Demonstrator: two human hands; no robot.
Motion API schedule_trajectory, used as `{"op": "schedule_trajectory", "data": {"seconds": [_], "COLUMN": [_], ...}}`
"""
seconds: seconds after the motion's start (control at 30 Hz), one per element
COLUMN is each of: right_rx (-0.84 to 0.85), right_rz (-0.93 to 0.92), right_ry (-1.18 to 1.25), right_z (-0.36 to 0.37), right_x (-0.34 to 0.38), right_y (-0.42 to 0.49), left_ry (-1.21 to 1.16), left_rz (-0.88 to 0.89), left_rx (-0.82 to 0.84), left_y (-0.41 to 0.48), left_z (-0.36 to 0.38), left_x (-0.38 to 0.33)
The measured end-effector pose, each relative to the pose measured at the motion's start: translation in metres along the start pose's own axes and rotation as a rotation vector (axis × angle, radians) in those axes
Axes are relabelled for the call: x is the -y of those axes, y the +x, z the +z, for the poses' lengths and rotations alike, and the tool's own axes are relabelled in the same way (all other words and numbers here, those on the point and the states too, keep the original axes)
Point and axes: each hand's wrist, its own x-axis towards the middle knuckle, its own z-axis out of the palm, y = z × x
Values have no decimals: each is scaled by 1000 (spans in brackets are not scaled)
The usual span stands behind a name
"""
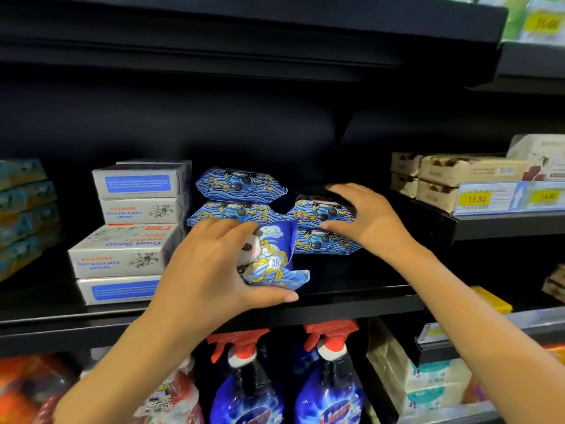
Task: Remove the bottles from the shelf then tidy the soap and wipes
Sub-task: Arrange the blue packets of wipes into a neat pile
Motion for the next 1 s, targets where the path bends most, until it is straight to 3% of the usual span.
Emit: {"op": "schedule_trajectory", "data": {"seconds": [0.1, 0.37, 0.8, 0.9, 1.0], "right_rx": [-173, 218, 159, 162, 159], "right_rz": [-38, -100, -5, -12, -15], "right_ry": [111, 154, 185, 174, 167], "right_z": [-12, -6, 6, 7, 8], "right_x": [3, -14, -20, -20, -21], "right_y": [-38, -100, -113, -115, -115], "left_ry": [-13, 46, 239, 181, 68], "left_rz": [44, 135, 89, 19, -28], "left_rx": [-36, 44, 264, 369, 348], "left_y": [24, 107, 177, 170, 156], "left_z": [-4, 22, 63, 75, 73], "left_x": [-11, -39, -49, -41, -31]}}
